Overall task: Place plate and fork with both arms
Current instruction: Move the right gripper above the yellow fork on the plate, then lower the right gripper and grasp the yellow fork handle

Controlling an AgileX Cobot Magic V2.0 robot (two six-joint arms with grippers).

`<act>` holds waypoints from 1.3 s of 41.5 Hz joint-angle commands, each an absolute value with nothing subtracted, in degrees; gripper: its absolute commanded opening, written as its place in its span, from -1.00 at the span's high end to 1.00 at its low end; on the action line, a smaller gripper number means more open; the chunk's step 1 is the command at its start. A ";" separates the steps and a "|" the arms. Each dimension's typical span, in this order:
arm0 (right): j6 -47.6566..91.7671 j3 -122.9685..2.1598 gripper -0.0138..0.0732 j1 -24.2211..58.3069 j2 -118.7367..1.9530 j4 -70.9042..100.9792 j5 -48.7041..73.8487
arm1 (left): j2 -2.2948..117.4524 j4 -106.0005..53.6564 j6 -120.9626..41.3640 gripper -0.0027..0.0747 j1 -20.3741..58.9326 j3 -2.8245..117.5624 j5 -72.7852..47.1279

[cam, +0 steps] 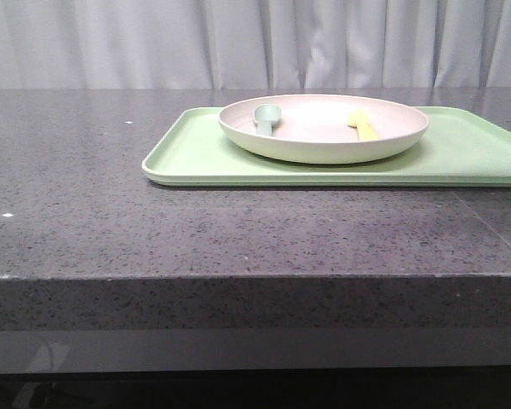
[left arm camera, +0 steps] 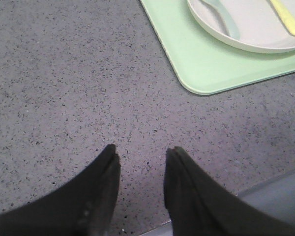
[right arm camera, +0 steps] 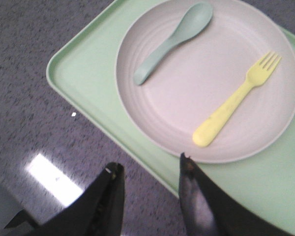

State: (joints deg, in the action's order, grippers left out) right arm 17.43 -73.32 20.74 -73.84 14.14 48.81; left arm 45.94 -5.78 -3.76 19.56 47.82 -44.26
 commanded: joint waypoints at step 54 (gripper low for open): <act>-10.10 -111.83 -0.25 15.44 -110.06 2.84 64.05 | 45.52 -6.17 -3.23 0.34 19.39 49.40 -40.85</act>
State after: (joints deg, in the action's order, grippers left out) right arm -9.20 -109.81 16.12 -112.68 1.10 65.91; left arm 45.94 -5.78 -3.76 19.56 47.82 -44.26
